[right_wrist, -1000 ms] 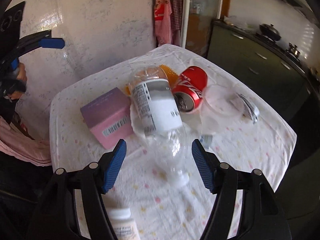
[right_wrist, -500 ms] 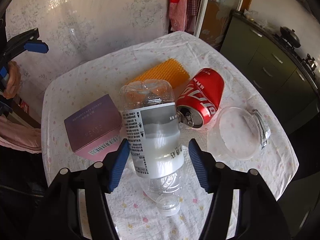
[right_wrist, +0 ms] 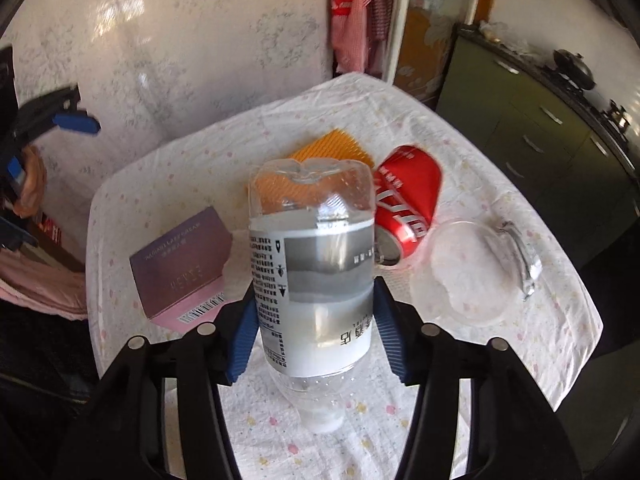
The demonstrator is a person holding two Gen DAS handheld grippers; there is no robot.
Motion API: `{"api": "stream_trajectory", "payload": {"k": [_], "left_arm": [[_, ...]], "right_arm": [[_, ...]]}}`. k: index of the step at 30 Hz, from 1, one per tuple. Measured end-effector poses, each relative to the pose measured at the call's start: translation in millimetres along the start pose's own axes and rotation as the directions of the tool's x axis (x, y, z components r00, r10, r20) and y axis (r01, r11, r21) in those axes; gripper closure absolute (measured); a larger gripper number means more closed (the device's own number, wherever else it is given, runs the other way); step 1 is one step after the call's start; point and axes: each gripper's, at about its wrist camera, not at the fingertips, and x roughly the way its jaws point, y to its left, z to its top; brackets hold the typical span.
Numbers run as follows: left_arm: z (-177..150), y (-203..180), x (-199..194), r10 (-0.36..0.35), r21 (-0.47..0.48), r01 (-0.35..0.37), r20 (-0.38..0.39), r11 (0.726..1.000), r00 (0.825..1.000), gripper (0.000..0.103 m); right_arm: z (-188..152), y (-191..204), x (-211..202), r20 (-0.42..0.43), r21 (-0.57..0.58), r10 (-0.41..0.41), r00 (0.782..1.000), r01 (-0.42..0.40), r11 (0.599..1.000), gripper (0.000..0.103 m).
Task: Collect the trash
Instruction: 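Carry the water bottle with the right gripper over the bin and release, then reach the left gripper to the purple cream box and grasp it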
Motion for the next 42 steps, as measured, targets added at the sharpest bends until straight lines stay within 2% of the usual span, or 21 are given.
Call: {"api": "stream_trajectory", "payload": {"k": [7, 12, 16, 20, 22, 24, 31, 37, 42], "left_arm": [[2.4, -10.6, -1.0, -0.013, 0.016, 0.013, 0.010, 1.000, 1.000, 0.014], [5.6, -19.8, -0.5, -0.028, 0.030, 0.028, 0.016, 0.999, 0.999, 0.014], [8.9, -32.0, 3.5, -0.049, 0.047, 0.048, 0.013, 0.998, 0.999, 0.014], [11.7, -44.0, 9.7, -0.054, 0.080, 0.053, 0.009, 0.995, 0.998, 0.014], [13.8, -47.7, 14.0, -0.067, 0.078, 0.066, 0.006, 0.995, 0.998, 0.014], [15.7, -49.4, 18.4, -0.081, 0.069, 0.080, 0.001, 0.994, 0.997, 0.014], [21.6, -55.5, 38.4, -0.073, 0.036, 0.073, -0.024, 0.997, 0.997, 0.014], [23.5, -57.3, 47.7, -0.058, 0.019, 0.059, -0.038, 0.998, 0.998, 0.013], [22.0, -60.0, 52.9, -0.050, 0.016, 0.051, -0.049, 0.999, 0.998, 0.011]], "right_arm": [[-13.7, -10.4, -44.9, 0.128, 0.126, -0.020, 0.992, 0.004, 0.992, 0.052], [-30.8, -12.0, -79.8, 0.196, 0.200, -0.092, 0.976, 0.052, 0.978, 0.052], [-54.1, -16.8, -108.3, 0.215, 0.266, -0.187, 0.959, 0.126, 0.956, 0.052], [-99.8, -36.6, -139.3, 0.182, 0.385, -0.324, 0.928, 0.236, 0.892, 0.052], [-129.8, -50.9, -150.3, 0.144, 0.454, -0.387, 0.911, 0.287, 0.844, 0.052], [-164.1, -66.2, -156.9, 0.082, 0.522, -0.453, 0.888, 0.349, 0.779, 0.052], [-262.9, -103.9, -141.6, -0.090, 0.651, -0.530, 0.843, 0.453, 0.609, 0.051], [-304.7, -119.4, -117.8, -0.163, 0.703, -0.537, 0.828, 0.479, 0.526, 0.049], [-311.3, -102.0, -122.0, -0.123, 0.736, -0.552, 0.825, 0.448, 0.507, 0.047]]}}
